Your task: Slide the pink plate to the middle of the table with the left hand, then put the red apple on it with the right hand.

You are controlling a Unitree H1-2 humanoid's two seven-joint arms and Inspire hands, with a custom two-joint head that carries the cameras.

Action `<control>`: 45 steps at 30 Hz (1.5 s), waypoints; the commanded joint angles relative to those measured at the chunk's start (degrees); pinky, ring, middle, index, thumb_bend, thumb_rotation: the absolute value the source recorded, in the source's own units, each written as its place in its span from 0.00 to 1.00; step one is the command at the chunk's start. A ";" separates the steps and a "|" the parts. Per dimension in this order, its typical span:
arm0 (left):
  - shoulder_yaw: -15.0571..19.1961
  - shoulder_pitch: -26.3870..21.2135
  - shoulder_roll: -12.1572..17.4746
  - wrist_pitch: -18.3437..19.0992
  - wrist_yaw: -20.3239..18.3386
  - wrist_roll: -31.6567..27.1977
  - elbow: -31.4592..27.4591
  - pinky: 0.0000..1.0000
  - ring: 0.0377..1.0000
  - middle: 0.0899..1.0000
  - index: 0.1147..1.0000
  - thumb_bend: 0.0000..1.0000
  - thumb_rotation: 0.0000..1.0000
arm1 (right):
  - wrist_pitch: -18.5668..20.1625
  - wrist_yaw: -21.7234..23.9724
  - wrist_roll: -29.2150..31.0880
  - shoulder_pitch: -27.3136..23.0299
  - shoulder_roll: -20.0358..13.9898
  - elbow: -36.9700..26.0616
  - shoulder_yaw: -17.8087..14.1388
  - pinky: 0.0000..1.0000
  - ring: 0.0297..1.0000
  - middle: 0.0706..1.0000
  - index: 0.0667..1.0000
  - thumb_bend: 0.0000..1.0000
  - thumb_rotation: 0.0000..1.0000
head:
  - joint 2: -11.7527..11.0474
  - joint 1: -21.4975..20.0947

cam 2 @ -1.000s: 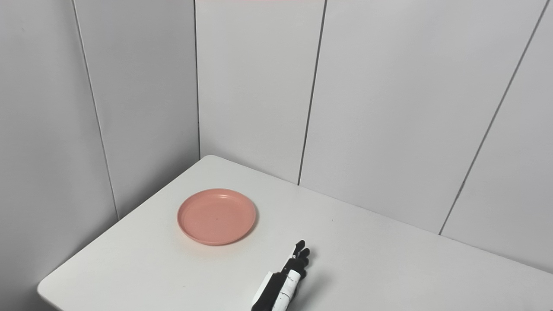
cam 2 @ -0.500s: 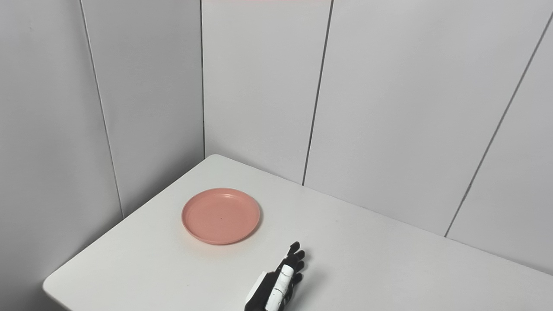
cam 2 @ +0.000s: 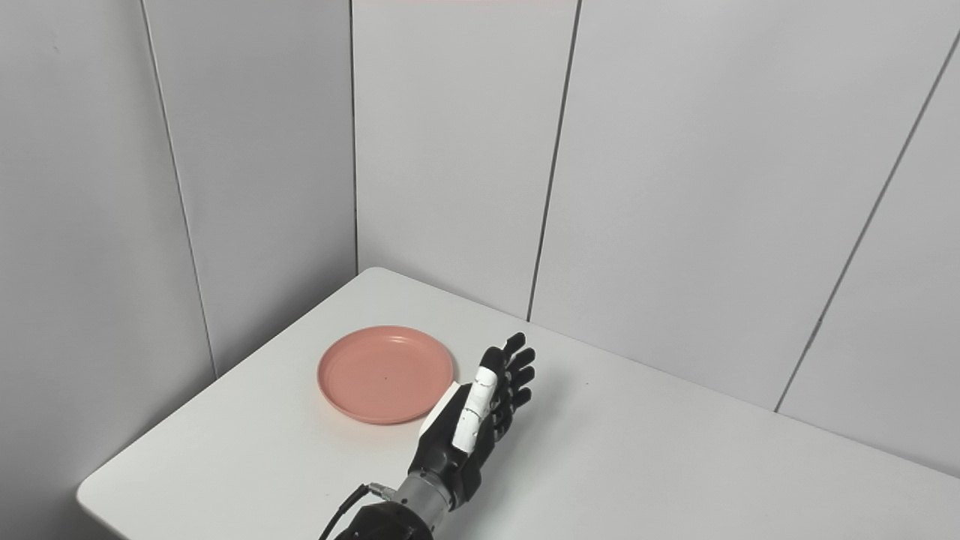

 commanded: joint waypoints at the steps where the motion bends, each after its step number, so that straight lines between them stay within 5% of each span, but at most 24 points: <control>1: 1.64 -5.03 1.19 -0.18 -0.31 -0.40 -2.25 1.00 1.00 0.99 0.99 0.93 1.00 | 0.99 -0.30 0.36 2.50 2.10 1.56 0.77 0.80 0.83 0.85 0.87 0.87 1.00 | 0.02 0.01; 10: 7.18 -10.28 6.81 -2.30 0.89 2.53 -0.20 1.00 1.00 0.95 0.99 0.94 1.00 | 1.78 -0.42 0.32 2.61 2.28 1.06 0.79 0.76 0.81 0.83 0.85 0.90 1.00 | 0.09 -0.46; 14: 9.17 -12.27 11.38 -7.26 0.47 4.52 3.71 1.00 0.98 0.92 0.95 0.95 0.99 | 1.72 -0.44 0.22 2.68 2.37 1.05 0.83 0.75 0.80 0.83 0.84 0.90 1.00 | 0.18 -0.70; 24: 14.82 -16.01 19.07 -12.45 2.26 6.08 15.17 1.00 0.94 0.91 0.91 0.94 1.00 | 2.45 -0.90 -0.10 2.98 2.72 0.18 0.98 0.74 0.80 0.82 0.83 0.92 1.00 | 0.32 -1.19; 33: 19.48 -19.86 22.68 -15.38 3.21 3.79 28.24 1.00 0.93 0.89 0.88 0.96 0.95 | 3.31 -0.98 0.23 3.46 2.83 -1.49 1.10 0.73 0.79 0.82 0.82 0.90 1.00 | 0.87 -1.12; 45: 21.45 -22.48 26.07 -19.80 3.58 1.97 43.09 1.00 0.95 0.91 0.90 0.94 0.95 | 2.86 -1.15 -0.47 3.49 2.45 -1.09 1.30 0.72 0.80 0.83 0.83 0.90 1.00 | 1.47 -1.36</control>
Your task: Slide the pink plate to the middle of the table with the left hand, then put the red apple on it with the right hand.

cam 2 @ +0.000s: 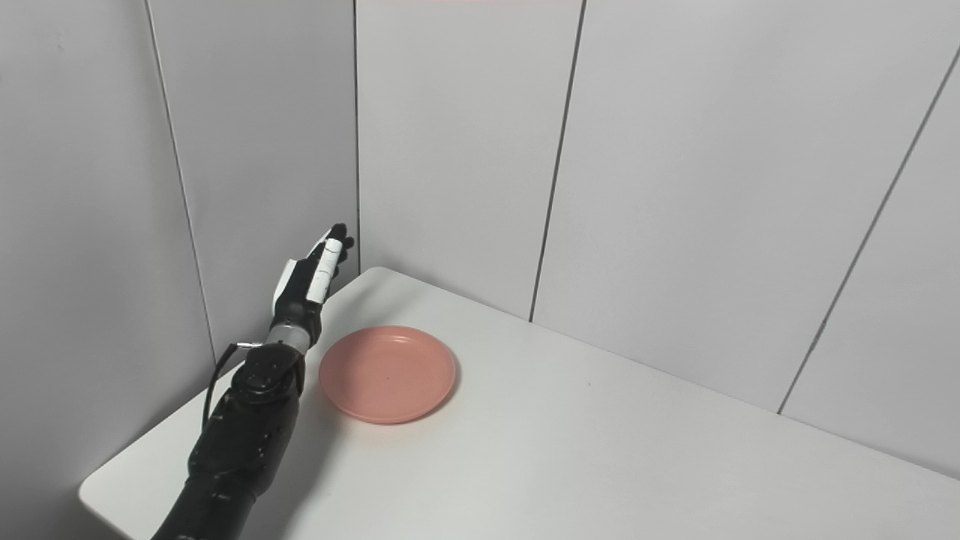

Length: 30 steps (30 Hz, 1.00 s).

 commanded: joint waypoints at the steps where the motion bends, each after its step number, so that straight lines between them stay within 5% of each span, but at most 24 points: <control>1: -0.02 -3.32 1.78 -3.82 0.86 0.24 1.54 1.00 0.94 0.92 0.91 0.93 0.96 | 0.66 -0.13 -0.03 2.12 1.36 1.55 0.72 0.72 0.79 0.83 0.83 0.89 1.00 | 0.13 -0.07; 17: 0.80 -2.38 1.58 -9.73 -1.01 -4.52 13.30 0.93 0.91 0.92 0.91 0.93 0.94 | 2.77 -0.58 0.06 2.70 1.18 -0.49 0.68 0.65 0.78 0.81 0.81 0.90 1.00 | 1.02 -0.17; 30: 0.28 -0.34 0.71 -9.21 -3.71 -7.80 14.25 0.81 0.82 0.87 0.89 0.88 0.92 | 2.99 -0.55 -0.32 2.87 0.77 -0.57 0.75 0.62 0.78 0.81 0.82 0.92 1.00 | 1.60 -0.34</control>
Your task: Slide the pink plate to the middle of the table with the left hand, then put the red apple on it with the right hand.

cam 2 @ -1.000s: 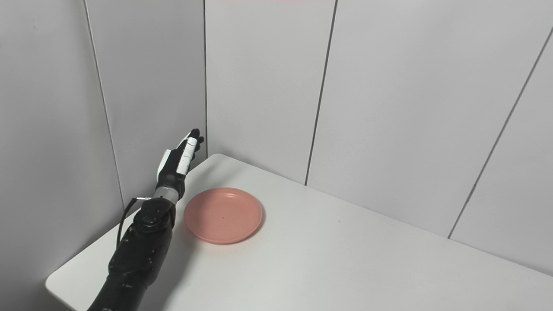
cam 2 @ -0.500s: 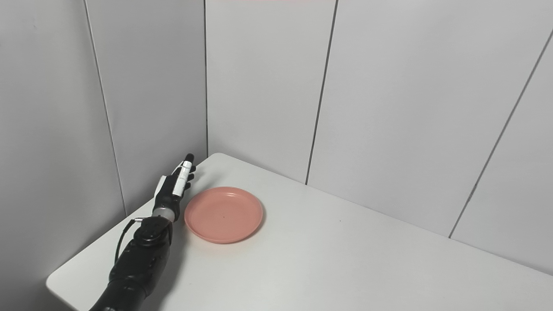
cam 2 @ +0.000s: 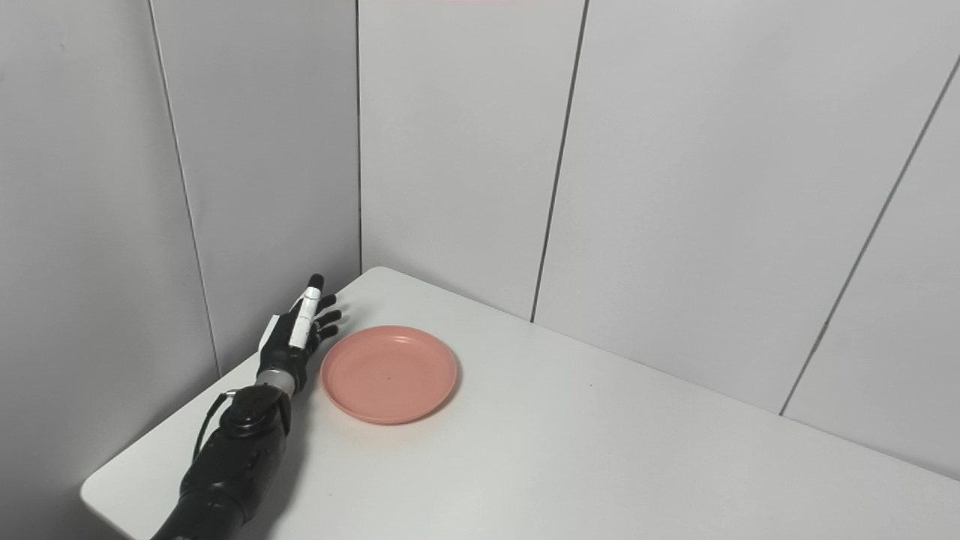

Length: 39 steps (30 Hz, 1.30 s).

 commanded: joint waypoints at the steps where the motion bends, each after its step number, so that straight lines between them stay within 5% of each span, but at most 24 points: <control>1: -0.53 -0.75 -0.19 -1.00 -1.38 -0.79 -0.95 0.81 0.82 0.87 0.89 0.88 0.91 | 0.75 -0.10 0.01 1.94 0.81 1.37 0.43 0.62 0.78 0.81 0.82 0.94 1.00 | 0.19 -0.23; 17: -2.80 2.68 -4.57 7.04 -0.81 -1.66 -11.55 0.82 0.82 0.84 0.86 0.90 0.89 | 1.54 -0.43 -0.79 2.02 0.88 0.47 0.64 0.64 0.79 0.82 0.83 0.97 1.00 | 0.67 -0.67; 30: -7.07 5.08 -7.79 8.87 -1.88 -0.70 -18.29 0.80 0.82 0.84 0.85 0.94 0.88 | 1.46 -0.42 -0.54 1.89 0.98 0.74 0.90 0.68 0.81 0.84 0.84 1.00 1.00 | 1.23 -1.33; 39: -9.09 3.67 -9.53 7.55 -2.83 -0.84 -15.41 0.81 0.81 0.84 0.86 0.94 0.89 | 1.77 -0.99 -0.84 1.99 1.48 -0.14 1.21 0.68 0.81 0.84 0.85 1.00 0.99 | 1.51 -1.92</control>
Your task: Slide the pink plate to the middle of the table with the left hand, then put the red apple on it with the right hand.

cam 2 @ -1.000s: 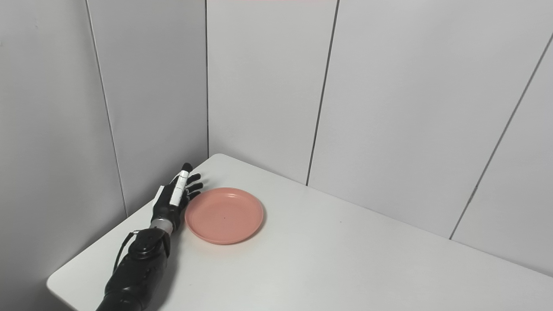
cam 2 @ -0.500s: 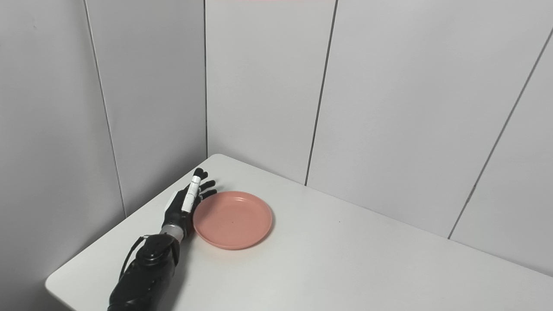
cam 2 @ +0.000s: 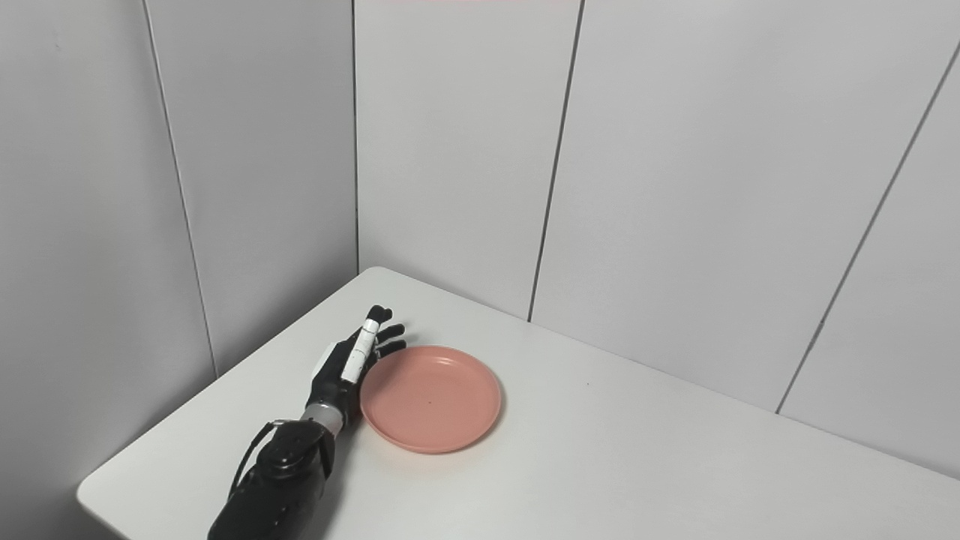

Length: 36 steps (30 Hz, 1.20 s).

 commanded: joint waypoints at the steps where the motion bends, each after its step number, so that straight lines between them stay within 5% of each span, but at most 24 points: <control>1: -1.68 -2.65 -1.90 -0.09 -2.74 -0.42 1.19 0.81 0.81 0.84 0.86 0.94 0.89 | 1.52 -0.01 -0.14 1.67 1.24 0.81 0.94 0.68 0.81 0.84 0.85 1.00 0.99 | 0.11 -0.16; 8: -2.88 -4.04 -4.30 -0.20 -3.25 -0.09 2.34 0.87 0.83 0.85 0.87 0.88 0.89 | 2.00 -0.20 -0.81 1.75 1.18 -0.09 1.60 0.72 0.83 0.86 0.88 1.00 0.99 | 0.47 -0.88; 17: -5.62 -6.23 -6.34 -0.94 -4.39 1.86 4.66 0.78 0.80 0.83 0.84 0.94 0.90 | 3.80 -0.51 -1.36 2.19 1.18 -2.47 2.71 0.89 0.92 0.93 0.94 1.00 1.00 | 2.27 -3.31; 21: -7.37 -6.68 -7.19 -0.57 -5.45 2.36 4.28 0.77 0.80 0.82 0.84 0.95 0.89 | 5.22 -0.76 -0.91 2.83 1.91 -5.39 3.38 0.98 0.97 0.96 0.98 0.98 1.00 | 5.54 -8.25; 29: -9.96 -5.36 -7.89 3.81 -7.04 2.86 -0.21 0.76 0.78 0.81 0.84 0.95 0.90 | 2.93 -0.74 -2.38 3.53 2.67 -7.33 5.23 0.98 0.96 0.96 0.98 0.88 1.00 | 10.30 -16.37; 36: -11.86 -3.59 -8.81 6.79 -8.24 3.04 -3.07 0.76 0.77 0.81 0.86 0.93 0.91 | 4.44 -2.68 -4.68 3.19 4.26 -8.82 6.56 0.92 0.93 0.93 0.95 0.90 1.00 | 11.73 -20.33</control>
